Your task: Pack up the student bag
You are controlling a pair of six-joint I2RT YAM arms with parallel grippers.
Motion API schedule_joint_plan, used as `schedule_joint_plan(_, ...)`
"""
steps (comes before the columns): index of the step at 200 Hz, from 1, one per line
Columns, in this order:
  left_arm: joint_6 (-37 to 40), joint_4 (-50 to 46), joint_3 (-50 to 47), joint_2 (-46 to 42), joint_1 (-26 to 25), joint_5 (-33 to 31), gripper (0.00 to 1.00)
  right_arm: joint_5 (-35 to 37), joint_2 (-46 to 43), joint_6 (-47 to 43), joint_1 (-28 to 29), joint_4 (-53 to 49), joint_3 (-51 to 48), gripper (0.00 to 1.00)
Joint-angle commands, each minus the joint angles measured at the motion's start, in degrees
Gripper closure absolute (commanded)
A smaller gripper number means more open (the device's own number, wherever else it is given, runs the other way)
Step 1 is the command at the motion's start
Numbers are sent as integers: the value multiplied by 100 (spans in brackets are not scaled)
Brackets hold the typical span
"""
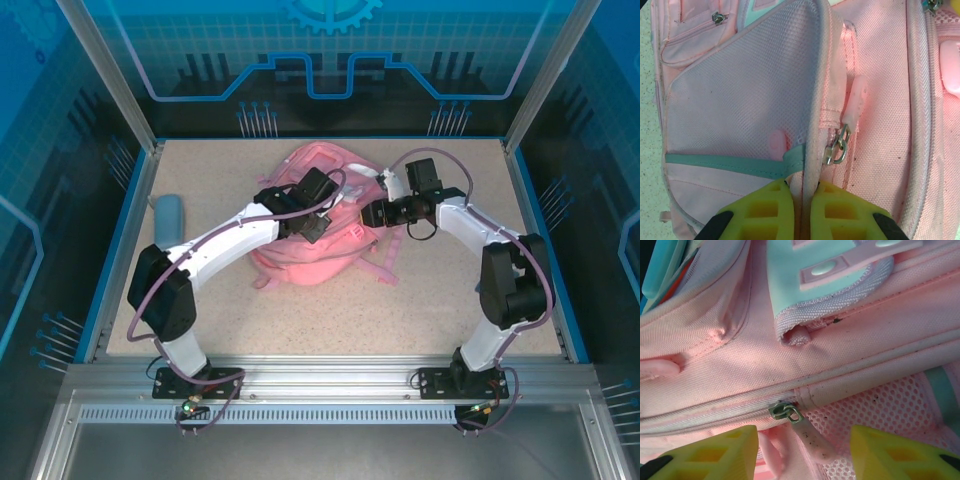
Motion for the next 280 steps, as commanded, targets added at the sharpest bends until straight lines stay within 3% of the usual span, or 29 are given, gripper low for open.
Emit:
schedule_joint_plan(1, -231, 534, 31, -410, 51, 114, 100, -10, 142, -523, 117, -151, 77, 49)
schedule_joint_plan(56, -289, 569, 14, -434, 54, 218, 100, 3, 375, -671, 131, -144, 167, 56)
schedule_joint_plan(104, -313, 556, -4, -426, 60, 216, 100, 367, 130, -705, 191, -135, 102, 88)
schedule_joint_plan(138, -354, 577, -12, -357, 60, 205, 100, 1025, -264, -723, 313, -426, 44, 97)
schedule_joint_plan(210, -637, 715, 23, -132, 55, 251, 100, 681, -668, -414, 856, -1088, 0, 100)
schedule_joint_plan(242, -925, 817, 92, -24, 59, 411, 100, 23, -744, 180, 1267, -589, -355, 100)
schedule_joint_plan(280, -1603, 956, 146, 58, 66, 719, 100, -206, -923, 1292, 1788, 804, -1097, 100)
